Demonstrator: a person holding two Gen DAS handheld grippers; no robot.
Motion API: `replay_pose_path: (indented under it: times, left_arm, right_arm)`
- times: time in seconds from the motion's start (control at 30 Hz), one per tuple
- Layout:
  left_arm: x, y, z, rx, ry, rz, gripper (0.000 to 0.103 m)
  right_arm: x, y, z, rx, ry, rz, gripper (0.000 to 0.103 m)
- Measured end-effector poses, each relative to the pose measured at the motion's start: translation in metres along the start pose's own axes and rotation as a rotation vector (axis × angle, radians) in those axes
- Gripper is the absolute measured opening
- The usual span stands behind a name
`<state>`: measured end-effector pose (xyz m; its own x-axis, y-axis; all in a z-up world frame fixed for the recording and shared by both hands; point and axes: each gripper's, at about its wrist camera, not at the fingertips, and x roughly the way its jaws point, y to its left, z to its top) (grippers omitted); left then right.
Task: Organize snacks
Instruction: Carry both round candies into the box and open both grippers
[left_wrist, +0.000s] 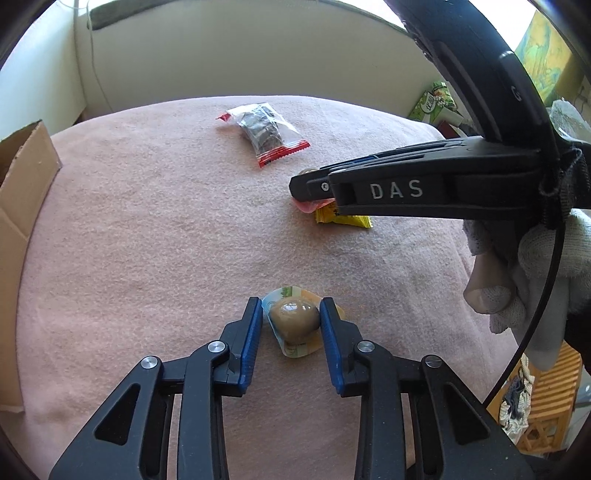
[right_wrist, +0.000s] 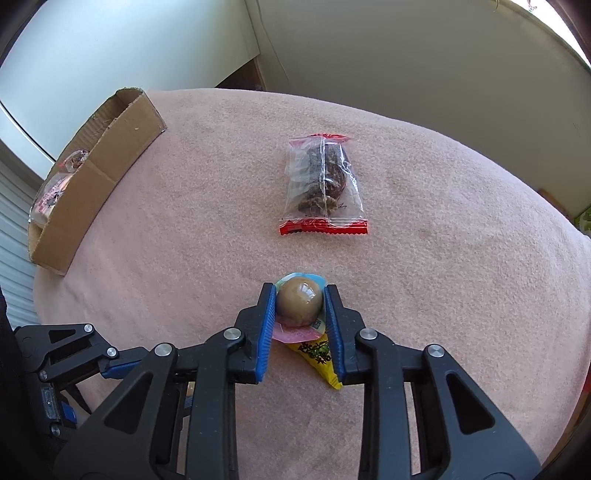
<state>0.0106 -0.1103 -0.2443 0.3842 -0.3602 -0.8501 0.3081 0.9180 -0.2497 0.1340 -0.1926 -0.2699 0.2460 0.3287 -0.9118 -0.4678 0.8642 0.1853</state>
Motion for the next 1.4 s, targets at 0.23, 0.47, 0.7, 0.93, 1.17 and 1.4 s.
replay_pose_path:
  times: [0.23,0.47,0.7,0.93,1.17,1.4]
  left_arm:
    - [-0.013,0.019,0.006,-0.029,-0.024,0.022,0.03]
    - [-0.044,0.033,0.018,-0.042,-0.066,0.048,0.03]
    - [-0.06,0.064,0.022,-0.085,-0.118,0.081,0.03]
    - [-0.091,0.113,0.028,-0.143,-0.168,0.136,0.03]
    - [-0.11,0.154,0.035,-0.196,-0.204,0.193,0.03]
    - [-0.123,0.192,0.037,-0.252,-0.222,0.231,0.03]
  right_arm:
    - [-0.02,0.0,0.005,0.031,-0.049,0.031,0.027]
    - [-0.035,0.012,0.012,0.034,-0.072,0.044,0.027]
    - [-0.049,0.03,0.028,0.023,-0.103,0.055,0.027]
    - [-0.053,0.069,0.057,-0.026,-0.129,0.076,0.027]
    - [-0.054,0.112,0.086,-0.078,-0.141,0.113,0.027]
    - [-0.046,0.147,0.115,-0.126,-0.149,0.148,0.027]
